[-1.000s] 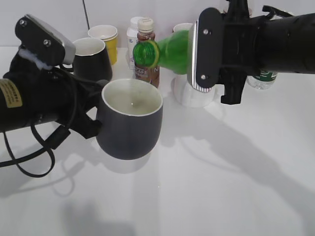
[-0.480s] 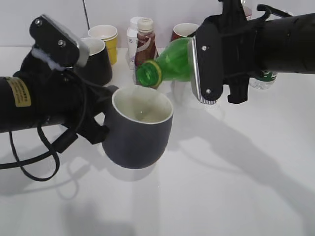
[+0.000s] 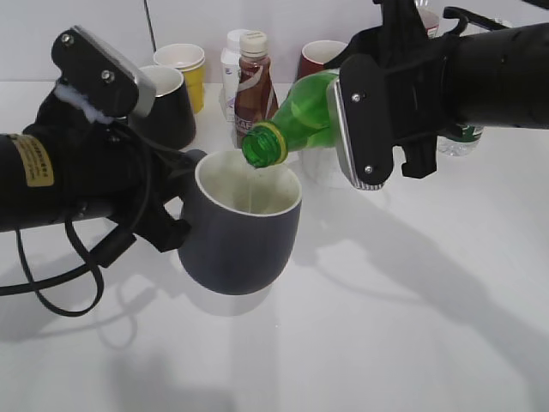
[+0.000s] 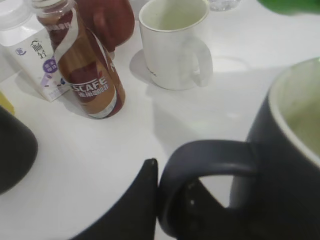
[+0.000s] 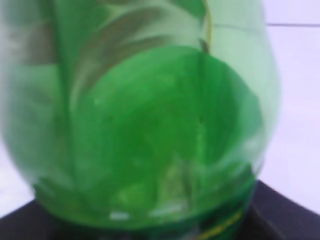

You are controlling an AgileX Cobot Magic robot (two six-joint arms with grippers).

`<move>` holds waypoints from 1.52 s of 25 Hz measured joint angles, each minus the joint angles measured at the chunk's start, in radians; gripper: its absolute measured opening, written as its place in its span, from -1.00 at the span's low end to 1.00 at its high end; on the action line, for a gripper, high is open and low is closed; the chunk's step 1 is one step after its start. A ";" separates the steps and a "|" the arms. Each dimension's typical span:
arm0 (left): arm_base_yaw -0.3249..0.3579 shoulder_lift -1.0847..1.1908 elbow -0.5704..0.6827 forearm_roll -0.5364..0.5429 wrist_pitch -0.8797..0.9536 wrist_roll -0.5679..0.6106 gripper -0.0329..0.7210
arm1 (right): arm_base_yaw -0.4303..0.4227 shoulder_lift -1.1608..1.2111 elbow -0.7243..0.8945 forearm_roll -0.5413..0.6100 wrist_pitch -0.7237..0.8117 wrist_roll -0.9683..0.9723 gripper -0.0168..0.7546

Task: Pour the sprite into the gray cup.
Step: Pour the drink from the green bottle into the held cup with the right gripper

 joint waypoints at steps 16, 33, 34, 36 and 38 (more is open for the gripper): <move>0.000 -0.023 0.000 0.001 0.020 0.000 -0.76 | -0.005 0.000 0.000 0.000 -0.049 -0.035 0.11; 0.000 -0.030 0.000 0.001 0.027 0.000 -0.76 | -0.041 0.000 -0.002 0.000 -0.089 -0.056 0.11; 0.000 -0.030 0.000 0.001 0.027 0.000 -0.76 | -0.041 0.000 -0.002 0.000 -0.096 -0.070 0.11; 0.000 -0.030 0.000 0.001 0.028 0.000 -0.76 | -0.041 0.000 -0.002 0.020 -0.119 -0.104 0.11; 0.000 -0.030 0.000 0.001 0.028 0.000 -0.76 | -0.041 0.000 -0.002 0.054 -0.139 -0.147 0.11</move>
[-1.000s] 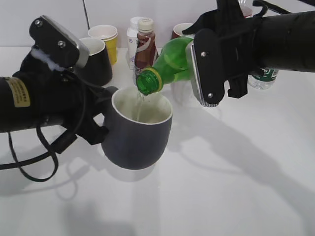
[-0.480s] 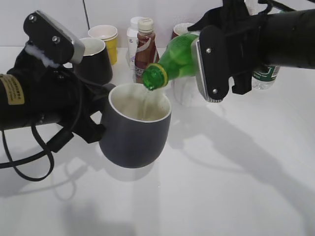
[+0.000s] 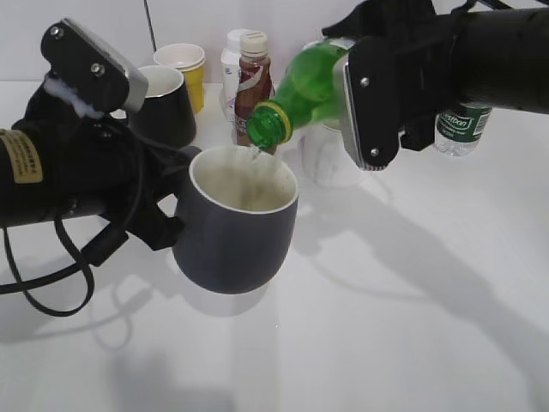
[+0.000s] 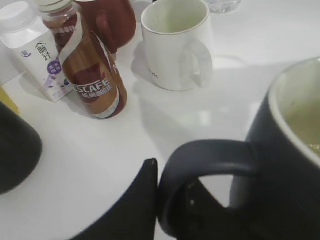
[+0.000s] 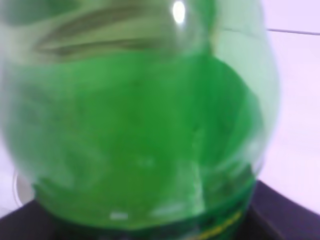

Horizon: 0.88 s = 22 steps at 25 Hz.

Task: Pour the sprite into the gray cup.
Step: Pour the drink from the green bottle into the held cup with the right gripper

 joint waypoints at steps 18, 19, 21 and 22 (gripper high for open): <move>-0.005 0.000 0.000 0.002 0.005 0.000 -0.76 | 0.000 0.000 0.000 0.040 -0.033 -0.074 0.10; -0.005 0.000 0.000 0.002 0.005 0.000 -0.76 | 0.000 0.000 0.000 0.043 -0.035 -0.074 0.10; -0.005 0.000 0.000 0.002 0.005 0.000 -0.76 | 0.000 0.000 0.000 0.045 -0.037 -0.075 0.10; -0.005 0.000 0.000 0.002 0.006 0.000 -0.76 | 0.000 0.000 0.000 0.046 -0.037 -0.076 0.10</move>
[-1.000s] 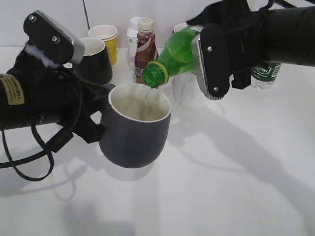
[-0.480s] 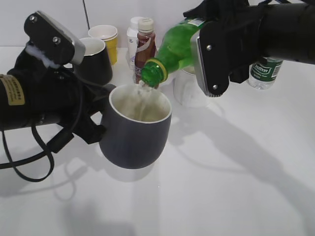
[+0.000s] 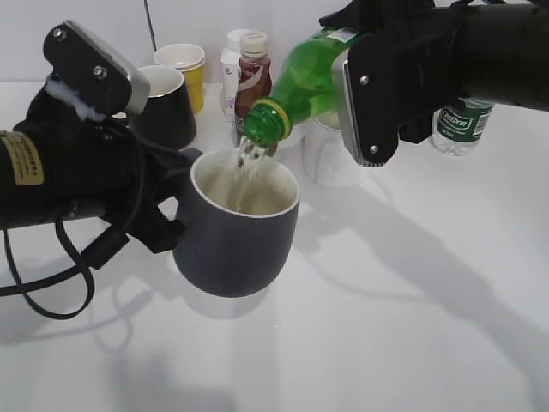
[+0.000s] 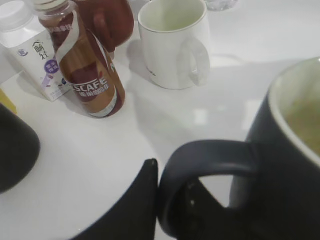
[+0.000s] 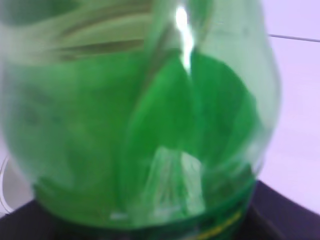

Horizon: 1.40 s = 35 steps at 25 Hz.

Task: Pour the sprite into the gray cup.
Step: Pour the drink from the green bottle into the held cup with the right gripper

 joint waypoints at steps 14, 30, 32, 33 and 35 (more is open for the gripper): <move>0.000 0.000 0.000 0.002 0.001 0.000 -0.76 | 0.000 0.000 0.000 0.003 -0.001 -0.003 0.10; 0.000 0.000 0.000 0.003 -0.005 0.001 -0.76 | 0.000 0.000 0.000 0.033 0.113 0.252 0.10; 0.000 0.000 0.000 0.003 -0.016 0.001 -0.76 | 0.006 0.000 0.001 0.035 0.113 0.347 0.10; 0.000 0.000 0.000 0.003 -0.021 0.001 -0.76 | 0.012 0.000 0.002 0.035 0.116 0.407 0.10; 0.000 0.000 0.000 0.003 -0.035 0.001 -0.76 | 0.033 0.000 0.002 0.037 0.121 0.590 0.10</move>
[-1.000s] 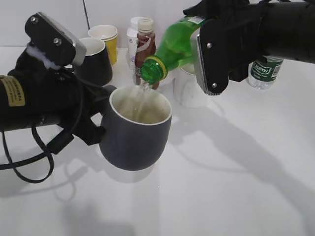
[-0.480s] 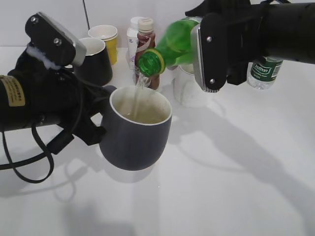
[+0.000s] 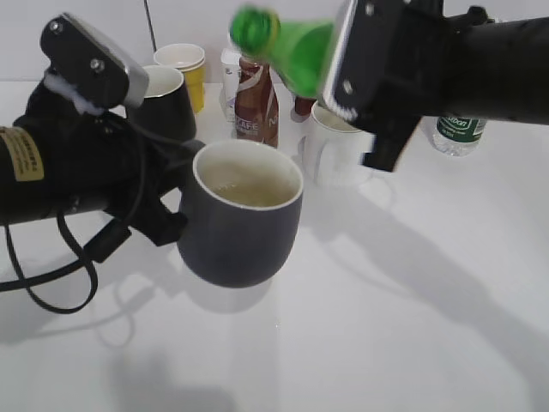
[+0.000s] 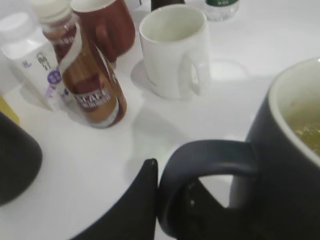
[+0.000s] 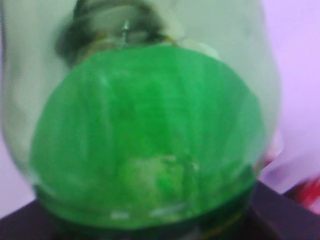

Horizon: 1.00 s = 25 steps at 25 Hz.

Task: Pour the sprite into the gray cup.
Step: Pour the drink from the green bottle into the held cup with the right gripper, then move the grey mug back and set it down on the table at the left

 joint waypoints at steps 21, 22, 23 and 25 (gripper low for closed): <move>0.398 0.307 0.165 -0.200 -0.768 0.003 -0.76 | -0.289 -0.079 0.310 0.037 -0.349 1.012 0.10; 0.405 0.338 0.168 -0.204 -0.820 0.003 -0.76 | -0.289 -0.079 0.312 0.037 -0.351 1.014 0.10; 0.410 0.374 0.168 -0.206 -0.865 0.003 -0.76 | -0.289 -0.079 0.313 0.037 -0.354 1.017 0.10; 0.415 0.432 0.168 -0.210 -0.917 0.003 -0.76 | -0.289 -0.079 0.313 0.039 -0.363 1.024 0.10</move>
